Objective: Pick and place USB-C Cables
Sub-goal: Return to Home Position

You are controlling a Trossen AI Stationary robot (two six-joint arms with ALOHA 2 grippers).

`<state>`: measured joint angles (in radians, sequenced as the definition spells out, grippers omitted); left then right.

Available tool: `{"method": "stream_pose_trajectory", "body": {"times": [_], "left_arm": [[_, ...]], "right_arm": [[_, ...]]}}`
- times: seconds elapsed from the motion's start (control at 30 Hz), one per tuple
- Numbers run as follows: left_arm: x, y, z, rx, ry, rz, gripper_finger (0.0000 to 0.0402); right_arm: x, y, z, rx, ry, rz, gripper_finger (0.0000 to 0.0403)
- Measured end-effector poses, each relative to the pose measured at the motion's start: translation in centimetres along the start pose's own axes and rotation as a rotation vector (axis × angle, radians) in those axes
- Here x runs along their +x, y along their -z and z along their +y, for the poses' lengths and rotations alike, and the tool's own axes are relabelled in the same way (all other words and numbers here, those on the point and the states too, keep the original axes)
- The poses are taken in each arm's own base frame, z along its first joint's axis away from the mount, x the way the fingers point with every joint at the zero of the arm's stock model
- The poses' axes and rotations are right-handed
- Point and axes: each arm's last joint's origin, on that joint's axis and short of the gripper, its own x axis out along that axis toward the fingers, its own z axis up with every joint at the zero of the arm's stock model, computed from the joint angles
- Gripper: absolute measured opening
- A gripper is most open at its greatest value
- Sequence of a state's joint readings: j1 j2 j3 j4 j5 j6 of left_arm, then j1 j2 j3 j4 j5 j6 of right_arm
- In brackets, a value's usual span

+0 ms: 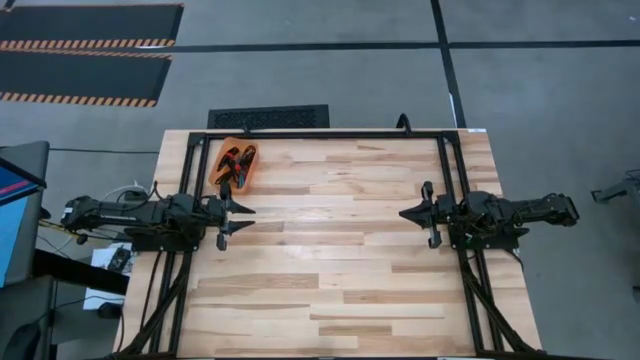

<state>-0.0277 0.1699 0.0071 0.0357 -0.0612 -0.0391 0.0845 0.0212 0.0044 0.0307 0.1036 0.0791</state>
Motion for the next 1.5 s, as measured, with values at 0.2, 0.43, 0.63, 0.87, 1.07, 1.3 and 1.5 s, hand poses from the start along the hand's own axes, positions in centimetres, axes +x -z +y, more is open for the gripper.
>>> {"method": "stream_pose_trajectory", "body": {"times": [0.2, 0.43, 0.63, 0.87, 1.07, 1.3, 1.5], "left_arm": [[-0.2, -0.3, 0.0, -0.003, 0.001, -0.041, 0.0125], [-1.2, -1.5, 0.0, -0.015, 0.004, -0.196, 0.0125], [-1.2, -1.4, 0.0, -0.015, 0.002, -0.187, 0.0125], [-1.2, -1.3, 0.0, -0.014, 0.006, -0.173, 0.0125], [-1.2, -1.3, 0.0, -0.014, 0.002, -0.171, 0.0125], [-1.1, -1.2, 0.0, -0.014, 0.002, -0.166, 0.0125], [-1.1, -1.2, 0.0, -0.014, 0.002, -0.165, 0.0125]], "right_arm": [[0.0, 0.0, 0.0, 0.000, 0.000, 0.000, 0.0027], [0.0, 0.0, 0.0, 0.000, 0.000, 0.000, 0.0029], [0.0, -0.1, 0.0, 0.001, -0.001, -0.006, 0.0028], [0.0, -0.1, 0.0, 0.001, 0.000, -0.008, 0.0027], [0.0, -0.1, 0.0, 0.001, 0.000, -0.008, 0.0029], [0.0, -0.1, 0.0, 0.001, -0.001, -0.008, 0.0027], [0.0, -0.1, 0.0, 0.001, 0.000, -0.009, 0.0028]]}}
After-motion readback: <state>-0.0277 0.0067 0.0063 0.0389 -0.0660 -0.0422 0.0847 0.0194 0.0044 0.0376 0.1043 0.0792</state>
